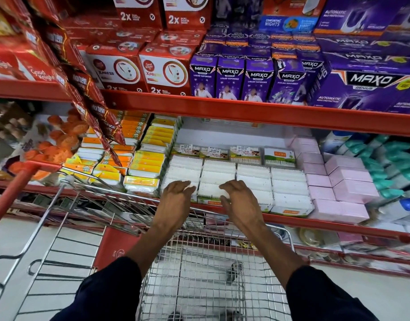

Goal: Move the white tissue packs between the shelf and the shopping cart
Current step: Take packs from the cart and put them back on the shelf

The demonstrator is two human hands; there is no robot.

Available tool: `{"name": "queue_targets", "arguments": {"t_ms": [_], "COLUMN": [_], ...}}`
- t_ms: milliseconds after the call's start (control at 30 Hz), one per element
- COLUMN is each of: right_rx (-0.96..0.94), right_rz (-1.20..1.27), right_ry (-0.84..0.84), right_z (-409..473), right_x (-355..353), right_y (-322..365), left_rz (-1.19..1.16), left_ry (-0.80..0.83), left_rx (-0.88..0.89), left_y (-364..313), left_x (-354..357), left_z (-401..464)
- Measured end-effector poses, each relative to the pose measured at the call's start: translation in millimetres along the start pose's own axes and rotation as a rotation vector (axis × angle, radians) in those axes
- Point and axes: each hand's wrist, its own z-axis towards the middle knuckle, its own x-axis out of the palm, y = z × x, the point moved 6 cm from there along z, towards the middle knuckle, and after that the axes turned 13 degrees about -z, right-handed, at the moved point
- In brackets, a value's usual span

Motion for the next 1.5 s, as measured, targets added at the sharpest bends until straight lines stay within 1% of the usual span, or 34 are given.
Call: {"name": "queue_targets", "arguments": {"t_ms": [133, 200, 267, 400, 467, 733, 1067, 1167, 1300, 1400, 1500], "right_rx": [0.06, 0.11, 0.137, 0.11, 0.123, 0.127, 0.069, 0.069, 0.111, 0.164, 0.209], "right_rz": [0.001, -0.011, -0.032, -0.046, -0.049, -0.046, -0.049, -0.05, -0.091, -0.136, -0.175], "right_ry": [-0.1, -0.112, -0.085, -0.039, -0.042, -0.067, -0.056, -0.076, -0.169, -0.13, -0.054], "right_z": [-17.1, -26.9, -35.6, -36.4, -36.3, -33.2, -32.2, -37.7, -61.5, -80.2, -90.4], "right_x": [-17.8, -21.3, -20.1, -13.5, -12.9, -10.5, -2.7, -2.3, -10.2, -9.7, 0.1], "right_y": [-32.0, -50.5, -65.5, -66.5, -66.8, -69.0, -74.4, -78.2, -98.2, -120.6, -137.4], "left_rz": [-0.019, -0.029, -0.034, -0.022, -0.029, -0.11, -0.125, -0.09, -0.062, -0.035, 0.004], "left_ry": [0.008, 0.028, 0.053, 0.108, 0.124, 0.106, 0.087, 0.087, 0.096, 0.122, 0.201], "left_rx": [0.083, 0.141, 0.185, 0.186, 0.175, 0.142, 0.145, 0.188, 0.277, 0.344, 0.339], "left_y": [-24.8, -40.1, -55.0, -60.2, -62.8, -66.8, -61.0, -71.9, -103.3, -126.3, -131.5], "left_x": [9.5, 19.6, 32.0, 45.1, 48.5, 41.9, 46.3, 49.4, 63.7, 78.6, 96.6], "left_z": [-1.9, -1.6, 1.2, 5.3, 5.4, 6.6, 12.4, 12.9, 7.5, 7.6, 8.5]}}
